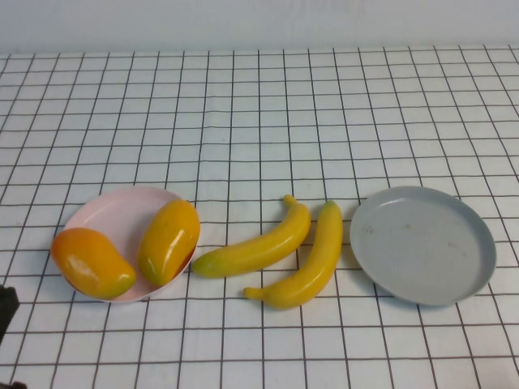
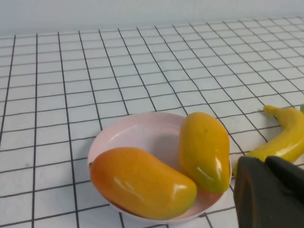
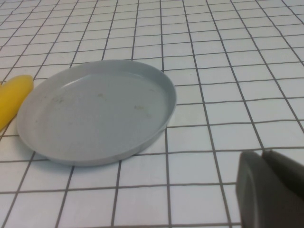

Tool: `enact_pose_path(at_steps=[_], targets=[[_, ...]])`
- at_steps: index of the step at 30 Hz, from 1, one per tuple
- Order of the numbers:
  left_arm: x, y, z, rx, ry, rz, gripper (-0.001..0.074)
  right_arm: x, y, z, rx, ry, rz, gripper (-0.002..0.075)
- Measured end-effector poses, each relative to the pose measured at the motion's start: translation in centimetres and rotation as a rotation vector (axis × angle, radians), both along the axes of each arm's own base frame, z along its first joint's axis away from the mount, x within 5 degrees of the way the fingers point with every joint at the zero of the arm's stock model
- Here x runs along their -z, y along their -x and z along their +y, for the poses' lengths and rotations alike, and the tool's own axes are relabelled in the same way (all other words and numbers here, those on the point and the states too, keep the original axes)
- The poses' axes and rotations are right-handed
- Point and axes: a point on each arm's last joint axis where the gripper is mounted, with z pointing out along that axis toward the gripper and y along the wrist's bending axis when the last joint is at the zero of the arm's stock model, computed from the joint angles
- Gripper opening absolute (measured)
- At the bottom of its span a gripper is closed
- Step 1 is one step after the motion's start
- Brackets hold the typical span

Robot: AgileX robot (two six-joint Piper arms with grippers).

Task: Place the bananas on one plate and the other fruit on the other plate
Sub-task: Put another type of fruit in the right plate

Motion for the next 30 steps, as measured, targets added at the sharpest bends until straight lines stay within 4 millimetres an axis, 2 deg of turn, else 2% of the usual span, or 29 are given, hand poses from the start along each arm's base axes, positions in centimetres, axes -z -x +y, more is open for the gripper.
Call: enact_pose_path(at_steps=[7,11,16,20,24,30], targets=[[5.1,1.4,1.3,-0.132,0.114,-0.110,-0.0003,0.0,0.0,0.0,0.000,0.000,0.000,-0.0016],[7.3,1.9,1.9,-0.224,0.113,-0.175,-0.0003,0.0,0.0,0.0,0.000,0.000,0.000,-0.0016],[7.8,1.9,2.2,-0.262,-0.007,-0.188,-0.0004,0.0,0.0,0.0,0.000,0.000,0.000,-0.0016],[8.6,2.0,2.3,-0.258,-0.087,-0.113,-0.0004,0.0,0.0,0.0,0.000,0.000,0.000,-0.0016],[9.5,2.3,2.4,-0.259,-0.114,-0.023,-0.0004,0.0,0.0,0.0,0.000,0.000,0.000,-0.0016],[9.5,2.3,2.4,-0.257,-0.117,-0.015,-0.0004,0.0,0.0,0.0,0.000,0.000,0.000,-0.0016]])
